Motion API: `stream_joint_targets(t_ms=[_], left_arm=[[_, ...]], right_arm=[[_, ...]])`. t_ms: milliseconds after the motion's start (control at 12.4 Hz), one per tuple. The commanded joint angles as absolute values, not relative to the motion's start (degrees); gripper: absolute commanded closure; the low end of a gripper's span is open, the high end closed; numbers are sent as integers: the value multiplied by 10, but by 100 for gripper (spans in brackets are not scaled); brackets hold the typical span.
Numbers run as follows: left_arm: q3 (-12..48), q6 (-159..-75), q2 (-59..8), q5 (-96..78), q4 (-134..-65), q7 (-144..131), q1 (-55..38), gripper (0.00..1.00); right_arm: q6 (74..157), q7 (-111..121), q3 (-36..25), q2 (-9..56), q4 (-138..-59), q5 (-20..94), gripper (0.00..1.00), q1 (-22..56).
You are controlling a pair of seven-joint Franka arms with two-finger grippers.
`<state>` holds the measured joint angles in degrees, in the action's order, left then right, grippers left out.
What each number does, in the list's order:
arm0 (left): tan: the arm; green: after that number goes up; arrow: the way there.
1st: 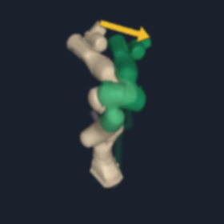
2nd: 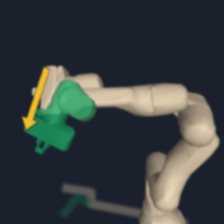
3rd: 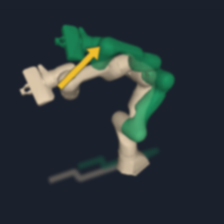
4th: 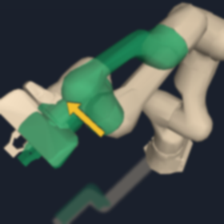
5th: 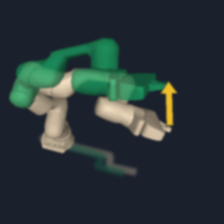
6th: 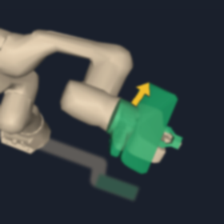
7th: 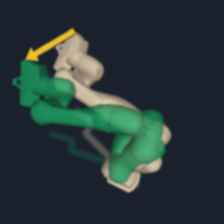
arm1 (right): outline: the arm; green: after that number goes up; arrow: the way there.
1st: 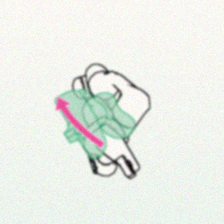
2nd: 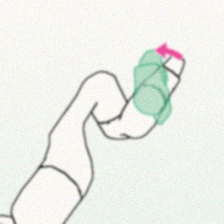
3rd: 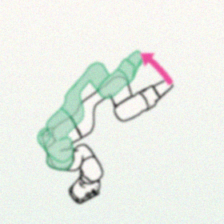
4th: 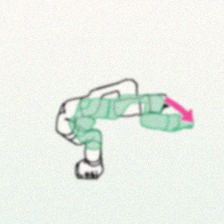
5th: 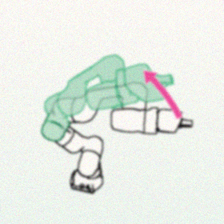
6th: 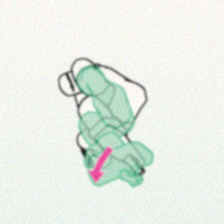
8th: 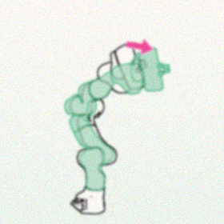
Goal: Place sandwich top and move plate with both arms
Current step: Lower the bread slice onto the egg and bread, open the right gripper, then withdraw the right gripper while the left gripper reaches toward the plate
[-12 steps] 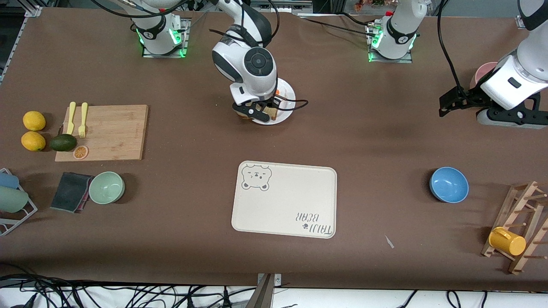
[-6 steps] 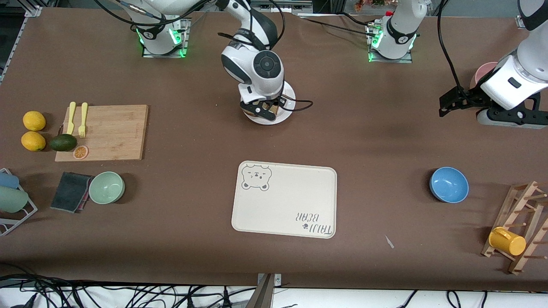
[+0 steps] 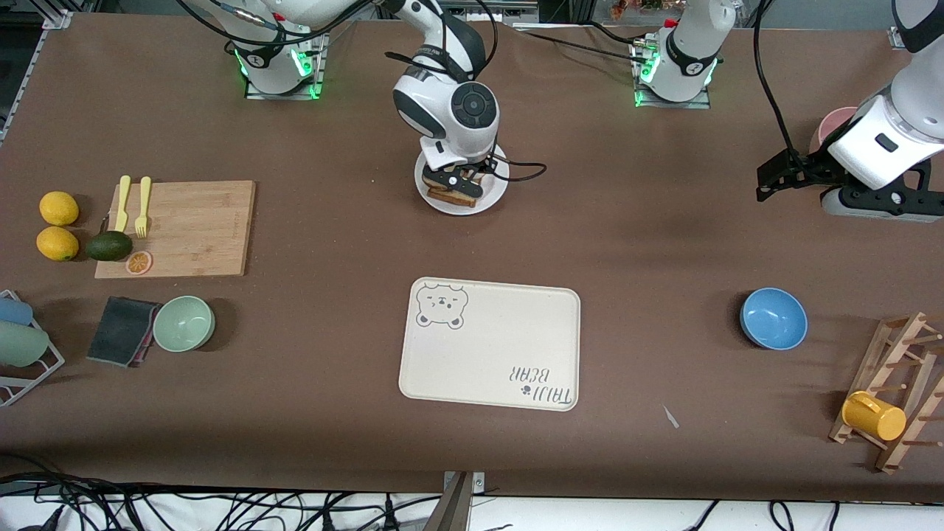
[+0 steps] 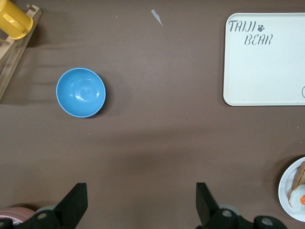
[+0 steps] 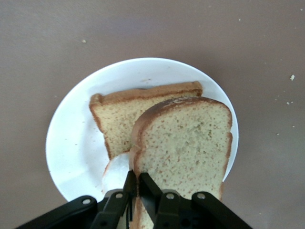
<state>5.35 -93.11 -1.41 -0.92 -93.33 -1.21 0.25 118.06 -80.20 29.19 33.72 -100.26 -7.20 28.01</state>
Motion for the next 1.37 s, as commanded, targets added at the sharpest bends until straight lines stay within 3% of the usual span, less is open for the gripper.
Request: stream_joint_targets(t_ms=[0, 81, 162, 404, 728, 1293], left_arm=[[51, -921, -18, -17, -922, -7, 3, 0], [51, -921, -18, -17, -922, -7, 3, 0], [52, -921, -18, -17, -922, -7, 3, 0], [51, -921, -18, -17, -923, -7, 3, 0], [51, -921, -18, -17, -923, -7, 3, 0], [51, -915, -23, -19, -921, -7, 4, 0]], right_arm=[[1200, -809, 287, 338, -1014, -76, 100, 281], [1201, -809, 287, 338, -1012, -75, 78, 279], [1200, -809, 287, 338, -1007, -75, 39, 277], [1191, -808, 287, 336, -981, -73, 11, 272], [1073, -766, 286, 332, -873, -70, 1, 236], [924, -541, 286, 314, -755, -73, 1, 114]])
